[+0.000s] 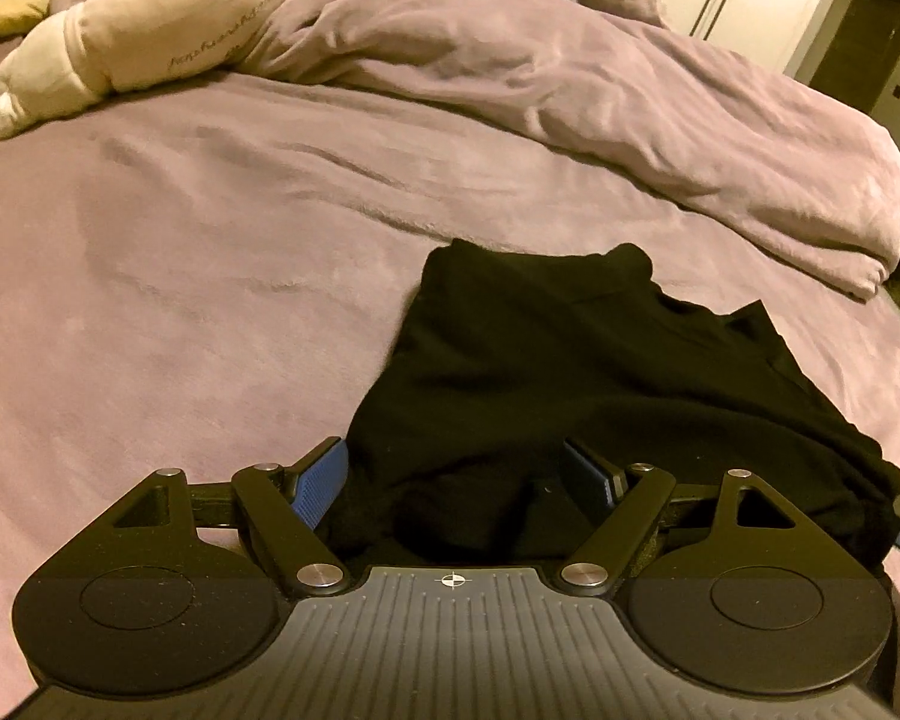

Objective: Fold small clothes

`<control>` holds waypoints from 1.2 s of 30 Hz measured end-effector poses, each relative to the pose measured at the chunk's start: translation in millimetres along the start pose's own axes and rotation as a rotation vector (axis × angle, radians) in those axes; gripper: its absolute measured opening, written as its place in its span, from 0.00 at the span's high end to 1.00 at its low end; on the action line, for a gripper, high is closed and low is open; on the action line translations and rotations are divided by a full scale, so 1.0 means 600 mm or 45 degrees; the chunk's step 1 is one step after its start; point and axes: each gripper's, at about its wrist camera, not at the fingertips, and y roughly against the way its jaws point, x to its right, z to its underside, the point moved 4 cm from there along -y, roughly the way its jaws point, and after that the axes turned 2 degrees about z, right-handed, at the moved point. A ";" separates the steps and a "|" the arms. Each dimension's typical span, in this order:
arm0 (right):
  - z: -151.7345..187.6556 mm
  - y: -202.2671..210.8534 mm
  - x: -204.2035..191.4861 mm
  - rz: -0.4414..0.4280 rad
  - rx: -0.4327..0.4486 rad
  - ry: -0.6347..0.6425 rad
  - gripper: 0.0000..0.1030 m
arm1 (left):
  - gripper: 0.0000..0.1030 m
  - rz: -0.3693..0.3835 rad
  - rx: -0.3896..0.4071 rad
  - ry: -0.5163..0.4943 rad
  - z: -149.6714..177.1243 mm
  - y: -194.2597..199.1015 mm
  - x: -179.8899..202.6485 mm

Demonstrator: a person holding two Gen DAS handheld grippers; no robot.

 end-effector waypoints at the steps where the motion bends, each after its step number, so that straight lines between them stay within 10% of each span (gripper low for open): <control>1: 0.000 -0.003 -0.008 0.003 0.007 0.036 0.67 | 0.19 -0.001 0.000 -0.001 -0.001 0.001 0.000; 4: 0.000 -0.007 -0.031 0.006 -0.001 0.141 0.93 | 0.19 0.004 0.006 0.000 -0.007 0.004 0.000; 11: -0.015 0.035 0.027 -0.398 -0.016 -0.183 0.96 | 0.19 -0.011 0.011 -0.027 -0.016 0.006 -0.002; 18: 0.014 0.030 0.057 -0.039 -0.180 0.049 0.95 | 0.19 -0.029 -0.014 -0.073 -0.011 0.001 0.001; 23: -0.008 0.033 0.035 0.015 -0.070 0.059 0.61 | 0.18 -0.016 -0.032 -0.088 -0.009 -0.008 0.013; 27: -0.011 -0.004 0.027 0.014 -0.116 0.054 0.63 | 0.16 -0.040 -0.043 -0.122 -0.003 -0.018 0.025; 29: -0.004 -0.018 0.003 0.033 -0.118 0.176 0.94 | 0.16 -0.069 -0.048 -0.141 0.001 -0.025 0.029; 36: -0.009 -0.023 -0.029 0.338 0.062 0.432 0.93 | 0.16 -0.161 -0.056 -0.235 0.018 -0.045 0.042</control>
